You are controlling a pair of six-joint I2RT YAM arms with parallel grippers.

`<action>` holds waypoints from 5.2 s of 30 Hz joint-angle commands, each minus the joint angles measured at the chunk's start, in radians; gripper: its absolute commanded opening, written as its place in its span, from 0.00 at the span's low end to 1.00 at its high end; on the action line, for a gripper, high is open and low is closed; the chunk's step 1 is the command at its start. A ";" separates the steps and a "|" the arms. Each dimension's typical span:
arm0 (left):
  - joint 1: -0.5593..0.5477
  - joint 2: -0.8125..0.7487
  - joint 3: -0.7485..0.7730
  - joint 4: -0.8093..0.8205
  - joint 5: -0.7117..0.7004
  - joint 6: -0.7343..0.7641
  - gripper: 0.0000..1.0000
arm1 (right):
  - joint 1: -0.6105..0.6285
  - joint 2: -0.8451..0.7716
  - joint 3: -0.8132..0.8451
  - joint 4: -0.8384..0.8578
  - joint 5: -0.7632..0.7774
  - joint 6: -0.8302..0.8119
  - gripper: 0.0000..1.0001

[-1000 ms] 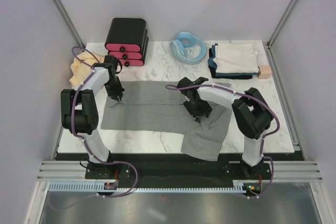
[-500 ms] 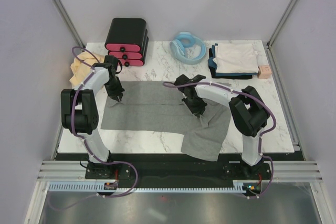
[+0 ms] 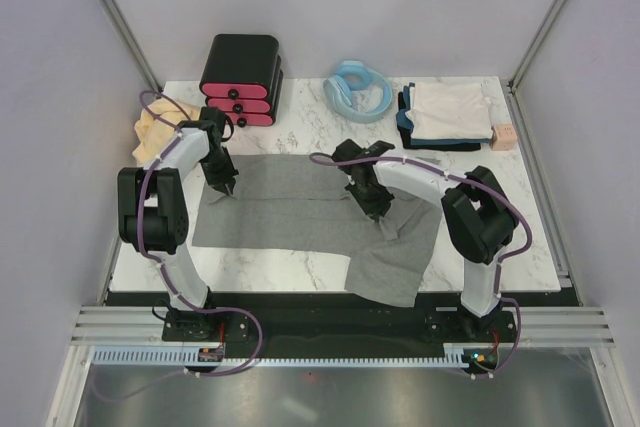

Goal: Fold and stack the t-shirts

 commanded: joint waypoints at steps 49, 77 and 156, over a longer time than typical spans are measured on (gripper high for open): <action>-0.001 0.022 0.051 0.014 0.059 0.043 0.16 | -0.040 -0.073 -0.006 -0.032 0.185 0.126 0.47; -0.456 0.187 0.403 0.154 0.467 0.061 0.21 | -0.137 0.018 -0.096 0.066 0.173 0.147 0.42; -0.431 0.203 0.311 0.117 0.036 -0.011 0.21 | -0.358 -0.037 0.054 0.198 -0.067 0.172 0.30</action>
